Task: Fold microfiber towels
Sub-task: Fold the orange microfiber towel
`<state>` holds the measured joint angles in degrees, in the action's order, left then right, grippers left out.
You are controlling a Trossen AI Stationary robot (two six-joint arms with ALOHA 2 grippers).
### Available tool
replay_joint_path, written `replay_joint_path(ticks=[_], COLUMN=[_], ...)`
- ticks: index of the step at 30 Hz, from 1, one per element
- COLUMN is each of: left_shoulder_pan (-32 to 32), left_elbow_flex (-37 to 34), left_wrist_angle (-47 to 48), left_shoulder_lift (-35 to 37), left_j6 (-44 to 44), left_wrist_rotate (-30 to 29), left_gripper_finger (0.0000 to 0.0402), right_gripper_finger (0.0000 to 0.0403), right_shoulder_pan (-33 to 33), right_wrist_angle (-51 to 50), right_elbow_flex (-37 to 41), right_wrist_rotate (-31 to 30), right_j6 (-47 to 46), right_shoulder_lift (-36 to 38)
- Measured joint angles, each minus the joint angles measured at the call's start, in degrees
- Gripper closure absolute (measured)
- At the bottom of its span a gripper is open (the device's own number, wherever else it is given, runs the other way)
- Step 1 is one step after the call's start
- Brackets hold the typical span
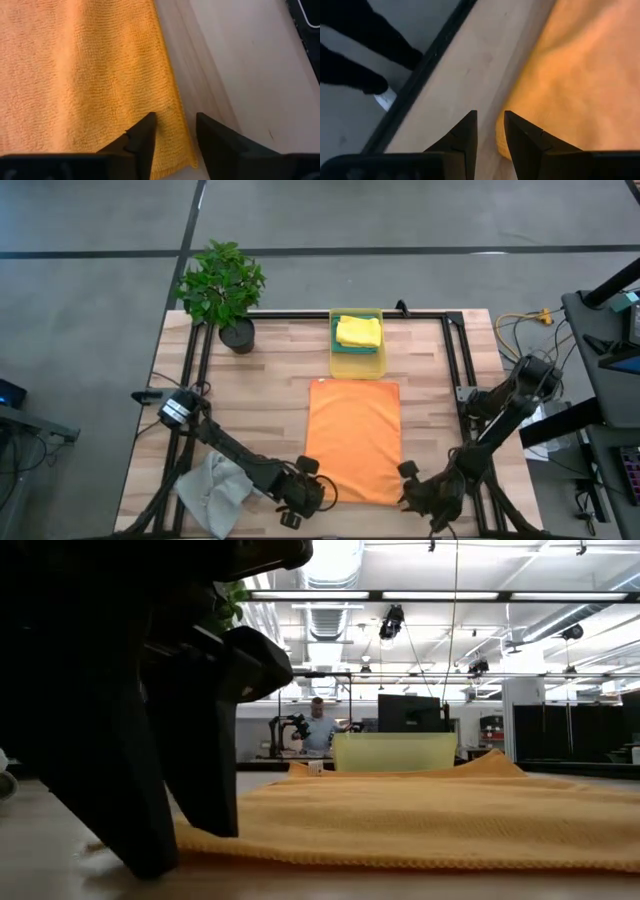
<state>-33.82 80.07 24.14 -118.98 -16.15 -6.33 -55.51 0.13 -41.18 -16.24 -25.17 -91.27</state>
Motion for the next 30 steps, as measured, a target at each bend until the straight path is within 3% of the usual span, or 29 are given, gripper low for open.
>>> replay_joint_path(ticks=[12,20,24,27,30], left_shoulder_pan=[0.00,-0.02,0.00,-0.23,-0.53], left_elbow_flex=[-0.33,1.02,1.20,1.18,0.98], left_wrist_angle=[0.09,0.94,-1.89,-6.02,-8.66], left_shoulder_lift=[-0.09,1.21,3.57,5.21,5.96], left_j6=[0.45,0.62,0.38,0.09,-1.33], left_wrist_rotate=[0.00,0.93,6.63,15.55,19.32], left_gripper_finger=[0.0366,0.0399,0.0401,0.0401,0.0401], right_gripper_finger=[0.0314,0.0388,0.0393,0.0394,0.0394], right_shoulder_pan=[0.84,0.96,0.92,0.94,0.98], right_wrist_angle=[-0.03,-6.70,-5.78,-5.49,-5.32], right_elbow_flex=[-1.07,-3.60,-4.69,-5.22,-5.40], right_wrist_rotate=[0.74,2.72,8.77,14.85,16.07], right_j6=[-1.14,-1.98,-1.92,-2.00,-3.97], right_shoulder_lift=[-8.68,-5.88,-1.92,0.56,3.65])
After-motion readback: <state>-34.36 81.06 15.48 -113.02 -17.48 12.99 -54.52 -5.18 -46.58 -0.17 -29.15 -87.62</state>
